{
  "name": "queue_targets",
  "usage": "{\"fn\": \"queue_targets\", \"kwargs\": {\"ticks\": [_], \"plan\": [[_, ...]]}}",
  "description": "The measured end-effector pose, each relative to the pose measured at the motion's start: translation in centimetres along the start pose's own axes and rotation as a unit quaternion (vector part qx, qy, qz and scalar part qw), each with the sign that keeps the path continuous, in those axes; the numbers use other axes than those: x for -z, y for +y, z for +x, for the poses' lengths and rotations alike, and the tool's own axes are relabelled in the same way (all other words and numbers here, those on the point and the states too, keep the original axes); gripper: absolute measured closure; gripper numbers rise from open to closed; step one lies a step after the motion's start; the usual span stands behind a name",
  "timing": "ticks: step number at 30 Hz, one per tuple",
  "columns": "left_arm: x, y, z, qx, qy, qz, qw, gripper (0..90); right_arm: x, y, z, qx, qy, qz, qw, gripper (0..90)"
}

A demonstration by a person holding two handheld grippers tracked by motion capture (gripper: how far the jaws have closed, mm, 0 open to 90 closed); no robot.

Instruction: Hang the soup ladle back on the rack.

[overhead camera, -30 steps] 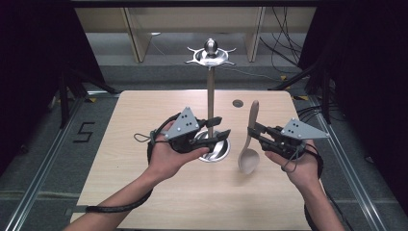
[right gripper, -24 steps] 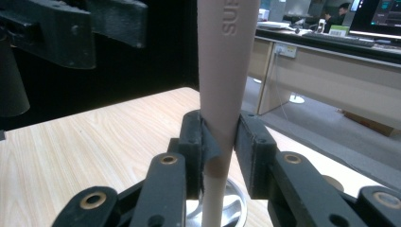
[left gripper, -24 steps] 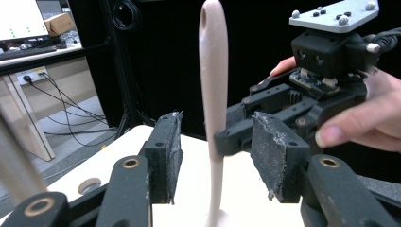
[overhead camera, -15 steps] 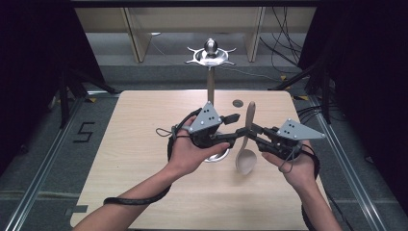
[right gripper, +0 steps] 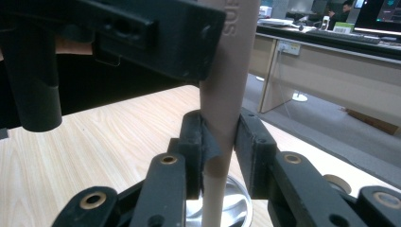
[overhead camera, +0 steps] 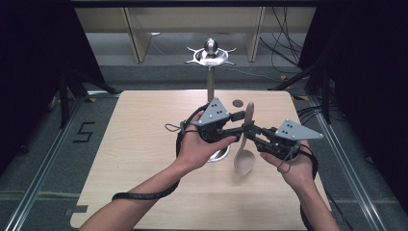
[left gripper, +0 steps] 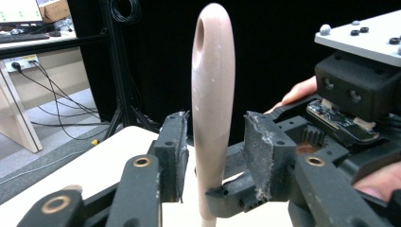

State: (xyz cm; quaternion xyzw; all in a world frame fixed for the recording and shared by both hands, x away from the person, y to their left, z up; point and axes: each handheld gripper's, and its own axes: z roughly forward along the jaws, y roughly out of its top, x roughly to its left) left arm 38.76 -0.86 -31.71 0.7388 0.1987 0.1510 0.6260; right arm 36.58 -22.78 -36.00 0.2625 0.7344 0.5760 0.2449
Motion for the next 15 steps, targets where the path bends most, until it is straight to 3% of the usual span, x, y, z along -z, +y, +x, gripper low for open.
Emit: {"fn": "queue_targets", "kwargs": {"ticks": [3,6,7,8,15], "plan": [[-0.06,0.04,0.04,-0.003,0.003,0.002,1.0,63.6,-0.07,0.09,-0.1,0.012,-0.004,-0.002,0.9999,73.8],[-0.15,0.08,0.08,-0.004,0.008,0.004,1.0,66.0,-0.26,0.08,0.07,0.002,0.005,-0.004,1.0,73.8],[-0.18,0.09,0.07,-0.005,0.01,0.003,0.9999,66.6,-0.13,0.12,0.12,0.009,-0.006,0.001,0.9999,73.8],[-0.21,0.11,0.07,-0.006,0.01,0.003,0.9999,67.6,-0.15,0.16,0.03,0.017,-0.004,0.003,0.9999,73.8],[-0.36,0.28,-0.27,-0.014,0.023,0.005,0.9996,72.6,-0.22,0.17,0.4,0.014,-0.015,0.01,0.9997,73.8]]}}
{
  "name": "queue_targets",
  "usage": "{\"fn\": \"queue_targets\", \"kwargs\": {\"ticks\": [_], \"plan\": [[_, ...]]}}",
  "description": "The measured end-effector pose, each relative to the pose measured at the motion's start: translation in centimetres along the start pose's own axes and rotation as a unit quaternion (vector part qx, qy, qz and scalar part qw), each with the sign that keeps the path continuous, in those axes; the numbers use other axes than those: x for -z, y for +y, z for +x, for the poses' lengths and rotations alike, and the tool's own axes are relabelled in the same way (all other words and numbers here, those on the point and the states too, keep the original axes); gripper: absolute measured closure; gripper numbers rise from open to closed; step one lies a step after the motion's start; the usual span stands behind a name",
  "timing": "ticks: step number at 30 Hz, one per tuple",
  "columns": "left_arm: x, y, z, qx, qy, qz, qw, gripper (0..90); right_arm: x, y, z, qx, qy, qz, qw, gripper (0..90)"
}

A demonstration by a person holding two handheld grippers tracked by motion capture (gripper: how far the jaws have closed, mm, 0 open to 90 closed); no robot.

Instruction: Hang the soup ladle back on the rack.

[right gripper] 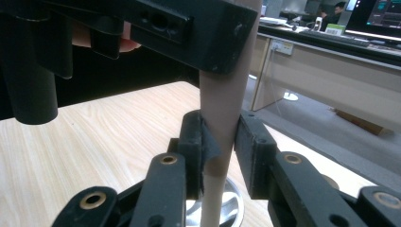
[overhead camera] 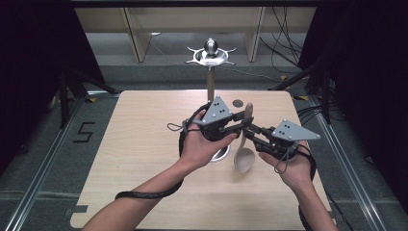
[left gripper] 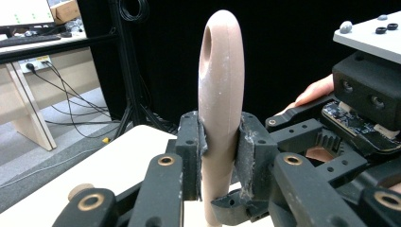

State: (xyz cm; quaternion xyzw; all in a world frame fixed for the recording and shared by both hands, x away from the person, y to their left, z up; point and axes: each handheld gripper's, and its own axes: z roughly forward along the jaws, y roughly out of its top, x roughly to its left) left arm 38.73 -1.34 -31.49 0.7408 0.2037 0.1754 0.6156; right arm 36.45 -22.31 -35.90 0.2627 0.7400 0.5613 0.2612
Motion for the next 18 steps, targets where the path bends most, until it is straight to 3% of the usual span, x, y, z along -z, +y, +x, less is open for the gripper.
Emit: {"fn": "queue_targets", "kwargs": {"ticks": [4,10,12,13,14,17,18], "plan": [[0.0,0.1,-0.1,-0.002,0.008,-0.001,1.0,73.1,0.0,0.2,0.1,-0.001,-0.004,0.004,1.0,72.9],[-0.3,0.0,0.0,0.003,0.026,0.006,0.9996,73.2,0.6,0.4,-0.1,0.009,-0.041,0.004,0.9991,52.5],[-0.3,0.1,0.1,0.008,0.033,0.003,0.9994,73.2,1.0,0.1,0.3,-0.016,-0.043,0.017,0.9988,49.7],[-0.3,0.2,0.2,0.009,0.038,0.002,0.9992,73.2,1.3,-0.1,0.1,0.008,-0.051,0.013,0.9986,48.9],[-0.2,0.3,0.3,0.011,0.043,0.001,0.999,73.3,1.5,-0.3,0.1,0.014,-0.049,0.015,0.9986,48.3],[-0.2,0.7,0.5,0.013,0.06,-0.003,0.9981,73.3,2.2,-1.4,0.2,0.011,-0.051,0.026,0.9983,47.1],[-0.1,0.8,0.5,0.013,0.068,-0.005,0.9976,73.2,2.4,-1.9,0.4,-0.001,-0.056,0.032,0.9979,47.0]]}}
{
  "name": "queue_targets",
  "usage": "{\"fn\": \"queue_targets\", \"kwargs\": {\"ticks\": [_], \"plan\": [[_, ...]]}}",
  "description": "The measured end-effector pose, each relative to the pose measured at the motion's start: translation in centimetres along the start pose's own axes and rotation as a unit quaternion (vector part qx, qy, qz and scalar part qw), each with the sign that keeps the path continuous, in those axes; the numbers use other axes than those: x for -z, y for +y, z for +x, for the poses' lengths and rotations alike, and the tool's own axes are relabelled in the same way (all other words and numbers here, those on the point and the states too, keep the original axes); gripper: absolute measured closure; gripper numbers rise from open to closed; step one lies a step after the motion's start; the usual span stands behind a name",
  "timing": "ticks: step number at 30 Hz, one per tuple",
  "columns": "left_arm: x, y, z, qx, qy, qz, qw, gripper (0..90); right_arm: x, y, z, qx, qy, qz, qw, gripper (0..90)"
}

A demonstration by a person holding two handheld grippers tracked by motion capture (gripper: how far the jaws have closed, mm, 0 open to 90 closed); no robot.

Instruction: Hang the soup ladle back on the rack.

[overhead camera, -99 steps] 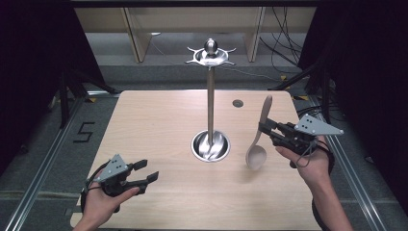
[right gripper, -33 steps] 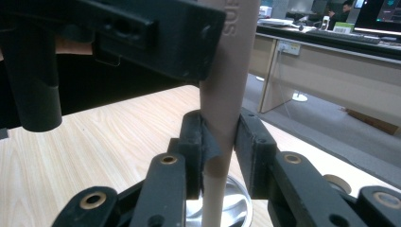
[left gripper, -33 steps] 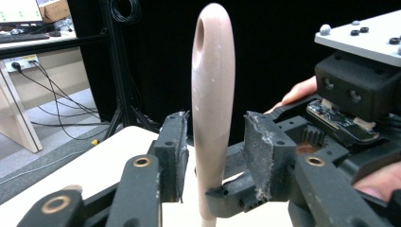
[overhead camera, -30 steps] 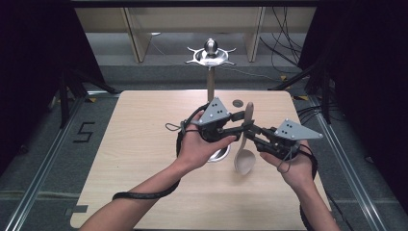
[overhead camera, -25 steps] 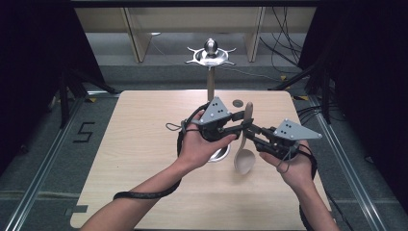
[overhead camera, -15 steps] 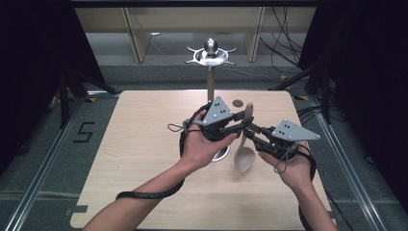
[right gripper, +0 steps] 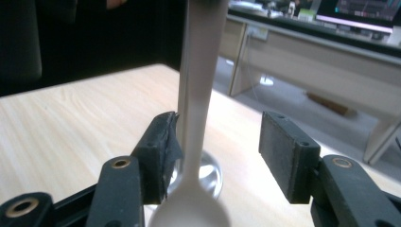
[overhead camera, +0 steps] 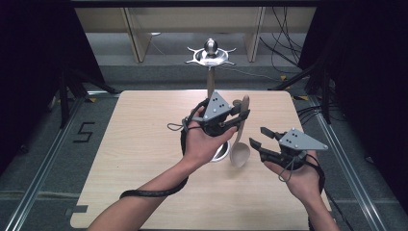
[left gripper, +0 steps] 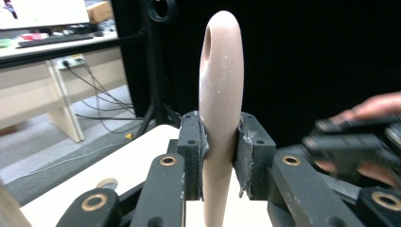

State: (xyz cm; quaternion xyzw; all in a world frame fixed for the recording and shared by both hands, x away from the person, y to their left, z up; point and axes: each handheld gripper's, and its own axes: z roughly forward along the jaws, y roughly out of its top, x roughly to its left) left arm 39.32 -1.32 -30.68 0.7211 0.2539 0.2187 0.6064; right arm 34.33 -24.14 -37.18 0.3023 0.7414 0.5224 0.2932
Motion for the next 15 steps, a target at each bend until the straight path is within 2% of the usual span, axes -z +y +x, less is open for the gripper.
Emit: {"fn": "queue_targets", "kwargs": {"ticks": [1,5,10,12,13,14,15], "plan": [[0.0,0.1,0.0,-0.003,0.007,-0.001,1.0,73.3,0.3,-0.5,0.1,-0.007,0.002,0.011,0.9999,46.9],[0.0,0.6,0.0,-0.002,0.034,0.001,0.9994,73.3,0.8,-2.4,0.3,-0.006,0.006,0.024,0.9997,46.9],[0.1,1.3,-0.1,0.002,0.049,0.0,0.9988,73.3,1.2,-4.1,0.8,-0.025,0.004,0.039,0.9989,46.9],[0.2,1.6,-0.1,0.002,0.055,-0.002,0.9985,73.3,1.3,-4.5,0.9,-0.034,0.011,0.053,0.998,46.8],[0.2,1.8,-0.1,-0.001,0.061,-0.005,0.9981,73.3,1.2,-4.8,1.0,-0.034,0.004,0.047,0.9983,46.8],[0.3,2.0,-0.1,-0.004,0.063,-0.005,0.998,73.3,1.3,-4.9,1.0,-0.036,0.01,0.055,0.9978,46.7],[0.3,2.1,-0.2,-0.004,0.066,-0.004,0.9978,73.3,1.1,-5.1,1.0,-0.029,0.006,0.045,0.9985,46.7]]}}
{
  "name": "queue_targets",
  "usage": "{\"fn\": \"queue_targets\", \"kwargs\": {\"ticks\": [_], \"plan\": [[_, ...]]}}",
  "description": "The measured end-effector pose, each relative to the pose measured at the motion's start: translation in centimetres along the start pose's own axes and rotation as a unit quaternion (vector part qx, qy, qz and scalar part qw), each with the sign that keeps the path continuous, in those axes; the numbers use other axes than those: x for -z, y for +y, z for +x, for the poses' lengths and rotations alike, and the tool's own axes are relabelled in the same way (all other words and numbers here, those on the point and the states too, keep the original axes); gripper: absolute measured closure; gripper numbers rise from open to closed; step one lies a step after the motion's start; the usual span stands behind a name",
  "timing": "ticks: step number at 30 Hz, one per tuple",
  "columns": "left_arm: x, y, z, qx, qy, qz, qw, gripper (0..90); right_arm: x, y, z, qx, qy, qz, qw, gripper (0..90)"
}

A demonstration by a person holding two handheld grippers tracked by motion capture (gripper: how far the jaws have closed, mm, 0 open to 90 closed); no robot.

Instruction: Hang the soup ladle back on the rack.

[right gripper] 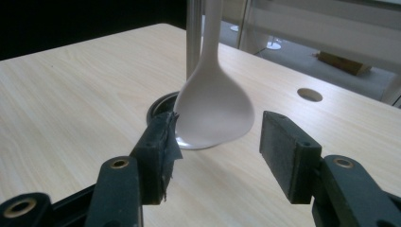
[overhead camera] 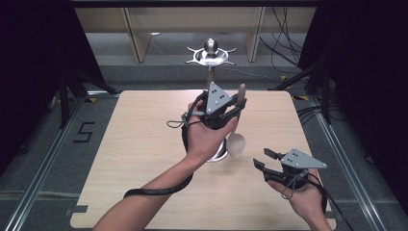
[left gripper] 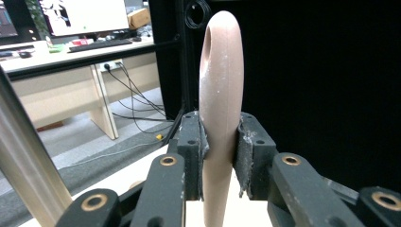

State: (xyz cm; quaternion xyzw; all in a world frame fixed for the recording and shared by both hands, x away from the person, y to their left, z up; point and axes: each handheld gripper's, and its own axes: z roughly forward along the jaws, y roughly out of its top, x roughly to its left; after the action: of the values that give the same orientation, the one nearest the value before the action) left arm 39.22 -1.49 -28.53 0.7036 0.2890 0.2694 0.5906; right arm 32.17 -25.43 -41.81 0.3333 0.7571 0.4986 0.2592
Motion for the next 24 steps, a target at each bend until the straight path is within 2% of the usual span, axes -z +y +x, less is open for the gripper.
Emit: {"fn": "queue_targets", "kwargs": {"ticks": [1,2,3,4,11,12,13,14,15,21,24], "plan": [[0.0,0.1,0.0,0.002,0.001,-0.001,1.0,73.3,0.2,0.0,-0.1,0.005,0.001,0.012,0.9999,46.7],[0.0,0.3,0.0,0.002,0.003,-0.002,1.0,73.3,-0.1,-0.3,0.0,-0.001,0.001,0.004,1.0,46.7],[0.1,0.5,0.0,0.002,0.005,-0.002,1.0,73.3,0.0,-0.3,0.0,0.007,0.004,0.012,0.9999,46.6],[0.1,0.7,0.0,0.004,0.007,-0.003,1.0,73.2,0.0,-0.4,0.2,-0.007,0.011,0.021,0.9997,46.6],[0.0,1.8,0.3,0.01,0.019,-0.007,0.9997,73.3,-0.3,-0.6,0.2,-0.006,0.005,0.006,1.0,46.6],[0.0,1.9,0.3,0.015,0.019,-0.005,0.9997,73.2,-0.2,-0.5,0.0,0.003,0.004,0.014,0.9999,46.6],[0.0,2.0,0.4,0.01,0.023,-0.006,0.9997,73.3,-0.2,-0.6,0.0,0.003,0.003,0.012,0.9999,46.6],[-0.1,2.1,0.5,0.011,0.024,-0.006,0.9996,73.2,-0.2,-0.6,0.2,-0.013,0.007,0.015,0.9998,46.6],[-0.2,2.2,0.5,0.018,0.022,-0.005,0.9996,73.3,-0.2,-0.6,0.2,-0.015,0.006,0.014,0.9998,46.6],[-0.2,3.0,0.7,0.015,0.033,-0.006,0.9993,73.2,-0.2,-0.6,0.2,-0.018,0.008,0.021,0.9996,46.5],[-0.2,3.3,0.7,0.017,0.035,-0.008,0.9992,73.2,-0.3,-0.7,0.2,-0.015,0.008,0.016,0.9997,46.4]]}}
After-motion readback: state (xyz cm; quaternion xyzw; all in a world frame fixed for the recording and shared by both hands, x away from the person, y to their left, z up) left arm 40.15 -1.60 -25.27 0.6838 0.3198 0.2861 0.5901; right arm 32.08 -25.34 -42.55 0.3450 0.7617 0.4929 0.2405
